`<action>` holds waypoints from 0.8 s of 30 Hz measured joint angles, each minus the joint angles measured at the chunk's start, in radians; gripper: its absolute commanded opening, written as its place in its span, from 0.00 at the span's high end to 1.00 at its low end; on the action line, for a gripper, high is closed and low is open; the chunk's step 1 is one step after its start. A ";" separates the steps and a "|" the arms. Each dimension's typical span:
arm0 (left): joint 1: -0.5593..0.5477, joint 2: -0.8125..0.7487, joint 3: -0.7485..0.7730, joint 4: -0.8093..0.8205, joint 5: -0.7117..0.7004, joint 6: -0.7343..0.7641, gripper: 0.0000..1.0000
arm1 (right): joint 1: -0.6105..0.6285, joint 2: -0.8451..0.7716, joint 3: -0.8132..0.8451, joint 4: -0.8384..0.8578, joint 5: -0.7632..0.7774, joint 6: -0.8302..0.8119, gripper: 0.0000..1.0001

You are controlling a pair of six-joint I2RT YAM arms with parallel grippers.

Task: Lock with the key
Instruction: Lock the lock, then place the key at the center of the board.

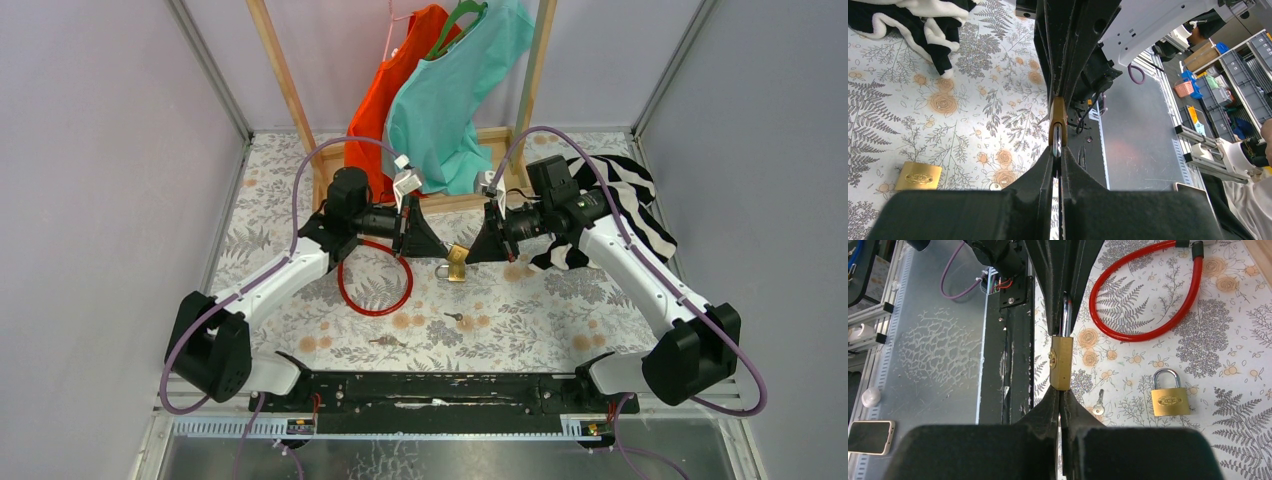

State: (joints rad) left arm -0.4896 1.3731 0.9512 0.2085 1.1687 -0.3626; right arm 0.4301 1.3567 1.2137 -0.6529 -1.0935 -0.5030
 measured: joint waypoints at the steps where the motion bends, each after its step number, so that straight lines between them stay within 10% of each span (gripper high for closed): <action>1: 0.000 -0.001 -0.001 0.000 0.000 0.001 1.00 | 0.000 0.000 0.000 -0.001 0.001 -0.002 1.00; 24: 0.050 -0.041 -0.006 0.000 -0.008 0.014 1.00 | -0.090 0.004 -0.099 -0.138 0.173 -0.230 0.97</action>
State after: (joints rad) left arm -0.4400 1.3319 0.9447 0.2085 1.1610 -0.3489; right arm 0.3397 1.3605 1.1145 -0.7906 -0.9207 -0.7334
